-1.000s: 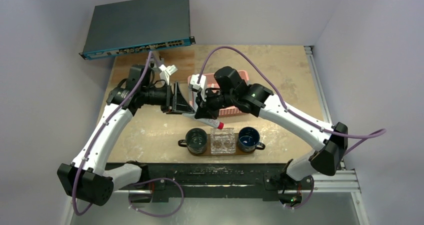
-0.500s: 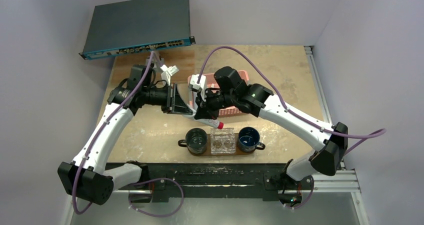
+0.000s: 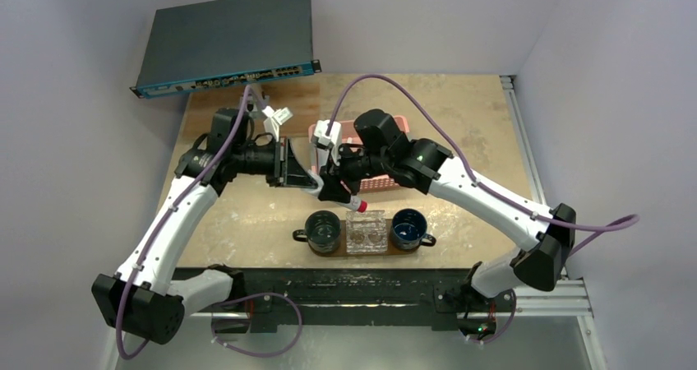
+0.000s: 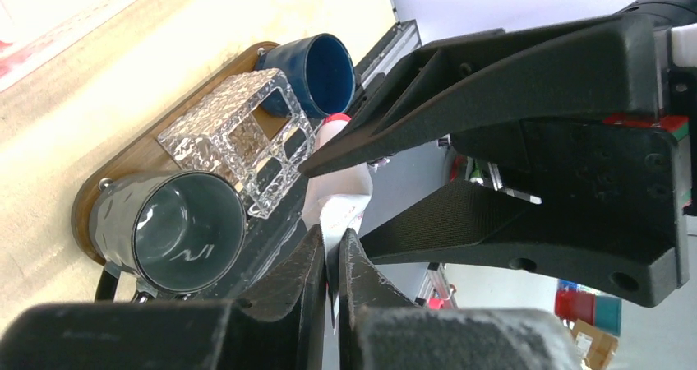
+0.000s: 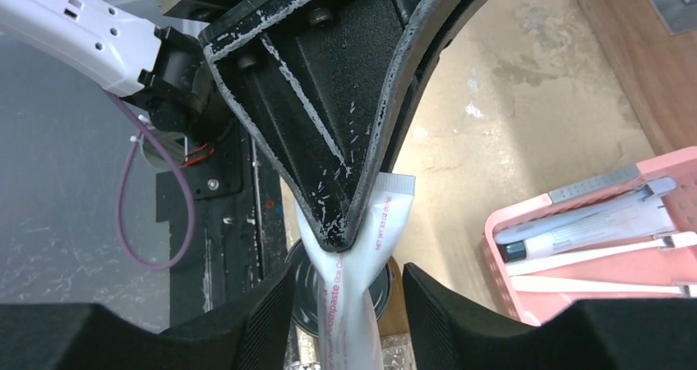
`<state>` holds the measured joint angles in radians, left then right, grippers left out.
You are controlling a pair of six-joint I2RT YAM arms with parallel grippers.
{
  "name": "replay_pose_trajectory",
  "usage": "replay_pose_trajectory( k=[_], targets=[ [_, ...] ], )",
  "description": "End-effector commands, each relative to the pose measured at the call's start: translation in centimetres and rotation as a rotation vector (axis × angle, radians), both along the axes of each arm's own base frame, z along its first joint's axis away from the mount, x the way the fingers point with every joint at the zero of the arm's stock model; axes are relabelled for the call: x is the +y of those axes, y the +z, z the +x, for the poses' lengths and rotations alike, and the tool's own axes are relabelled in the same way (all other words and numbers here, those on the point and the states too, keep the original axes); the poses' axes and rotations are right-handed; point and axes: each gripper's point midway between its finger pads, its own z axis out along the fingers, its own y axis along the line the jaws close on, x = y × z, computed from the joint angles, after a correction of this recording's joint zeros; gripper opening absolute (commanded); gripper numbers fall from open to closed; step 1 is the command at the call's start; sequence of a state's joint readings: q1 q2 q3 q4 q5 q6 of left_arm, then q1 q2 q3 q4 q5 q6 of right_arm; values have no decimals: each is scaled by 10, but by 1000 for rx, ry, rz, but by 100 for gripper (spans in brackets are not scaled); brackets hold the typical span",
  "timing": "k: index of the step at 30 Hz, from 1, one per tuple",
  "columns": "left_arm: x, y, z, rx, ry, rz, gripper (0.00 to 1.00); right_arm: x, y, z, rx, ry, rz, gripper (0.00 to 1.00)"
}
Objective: Prepare toiletry sets of a toothbrush and toothpaste on the tray
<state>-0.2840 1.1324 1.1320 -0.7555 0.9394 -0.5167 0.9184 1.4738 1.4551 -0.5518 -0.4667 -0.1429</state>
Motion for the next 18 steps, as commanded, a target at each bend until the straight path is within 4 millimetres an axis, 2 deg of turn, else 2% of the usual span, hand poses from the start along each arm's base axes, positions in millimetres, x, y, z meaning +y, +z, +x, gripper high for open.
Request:
replay_pose_trajectory(
  k=[1, 6, 10, 15, 18],
  targets=[
    [-1, 20, 0, -86, 11, -28, 0, -7, 36, 0, -80, -33, 75, 55],
    [4, 22, -4, -103, 23, 8, 0, -20, 52, 0, -108, -94, 107, 59],
    [7, 22, -11, -169, 26, 118, 0, -30, 62, 2, -115, -162, 137, 64],
    [5, 28, -20, -227, 7, 191, 0, -38, 57, 3, -90, -220, 121, 65],
    [5, 33, -28, -263, -22, 201, 0, -42, 53, -6, -67, -198, 127, 65]
  ],
)
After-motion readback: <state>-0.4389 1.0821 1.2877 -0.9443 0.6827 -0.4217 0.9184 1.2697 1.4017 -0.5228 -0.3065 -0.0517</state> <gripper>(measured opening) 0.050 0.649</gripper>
